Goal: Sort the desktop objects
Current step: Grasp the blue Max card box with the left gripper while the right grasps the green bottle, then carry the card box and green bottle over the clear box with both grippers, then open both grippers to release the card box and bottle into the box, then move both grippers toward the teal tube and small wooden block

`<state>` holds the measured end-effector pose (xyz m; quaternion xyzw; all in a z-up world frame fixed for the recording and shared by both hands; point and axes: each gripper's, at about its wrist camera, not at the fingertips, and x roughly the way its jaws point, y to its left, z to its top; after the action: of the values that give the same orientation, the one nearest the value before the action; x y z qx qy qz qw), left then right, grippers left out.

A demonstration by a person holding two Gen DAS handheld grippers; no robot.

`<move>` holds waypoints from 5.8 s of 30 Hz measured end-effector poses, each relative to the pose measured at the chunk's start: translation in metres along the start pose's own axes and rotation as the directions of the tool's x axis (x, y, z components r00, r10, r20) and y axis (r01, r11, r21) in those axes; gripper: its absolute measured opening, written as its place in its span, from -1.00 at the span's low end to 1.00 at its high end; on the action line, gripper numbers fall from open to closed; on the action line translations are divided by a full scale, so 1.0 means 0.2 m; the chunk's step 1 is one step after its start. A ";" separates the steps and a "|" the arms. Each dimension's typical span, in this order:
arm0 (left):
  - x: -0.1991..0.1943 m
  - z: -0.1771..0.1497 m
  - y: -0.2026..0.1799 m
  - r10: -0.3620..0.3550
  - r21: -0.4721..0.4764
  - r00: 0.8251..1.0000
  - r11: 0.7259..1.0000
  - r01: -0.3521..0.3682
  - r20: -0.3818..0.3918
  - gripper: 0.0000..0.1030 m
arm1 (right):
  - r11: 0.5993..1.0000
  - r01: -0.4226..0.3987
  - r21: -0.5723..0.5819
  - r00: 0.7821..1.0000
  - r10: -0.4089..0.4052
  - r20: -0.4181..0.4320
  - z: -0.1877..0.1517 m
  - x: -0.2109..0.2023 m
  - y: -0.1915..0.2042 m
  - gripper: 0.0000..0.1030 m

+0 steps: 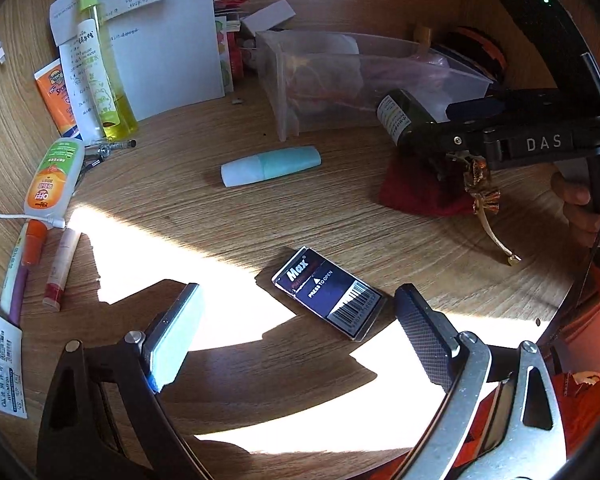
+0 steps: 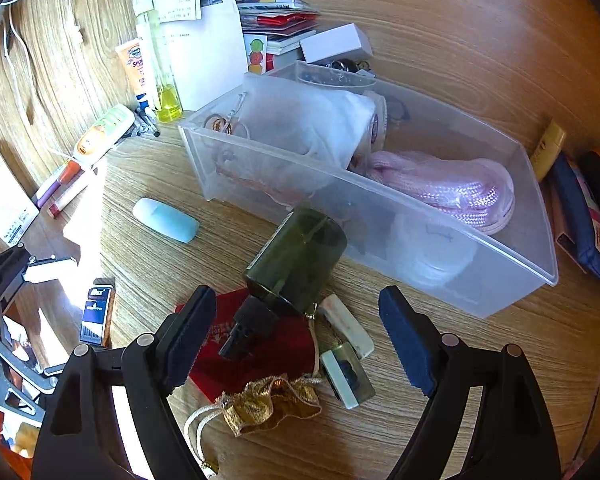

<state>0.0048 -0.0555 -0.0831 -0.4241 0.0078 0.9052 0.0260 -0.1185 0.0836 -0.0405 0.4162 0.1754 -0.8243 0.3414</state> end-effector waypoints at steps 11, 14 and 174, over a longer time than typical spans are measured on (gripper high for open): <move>-0.01 -0.01 0.02 0.018 -0.014 0.996 1.000 -0.017 0.083 0.16 | 0.997 -0.066 0.036 0.996 0.068 -0.059 0.06 0.14 0.00 0.53; -0.02 -0.01 0.03 0.022 -0.023 0.996 1.000 -0.020 0.083 0.03 | 0.999 -0.049 0.021 0.998 0.050 -0.049 0.06 0.14 0.02 0.24; 0.26 0.38 -0.01 -0.003 -0.121 0.996 0.993 -0.008 -0.092 0.63 | 0.999 0.030 0.010 0.999 -0.031 0.044 -0.28 -0.25 -0.30 0.27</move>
<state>-0.0862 -0.0496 -0.0741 -0.4663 -0.0454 0.8834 -0.0014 -0.1085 0.1779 -0.0331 0.3967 0.1704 -0.8392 0.3307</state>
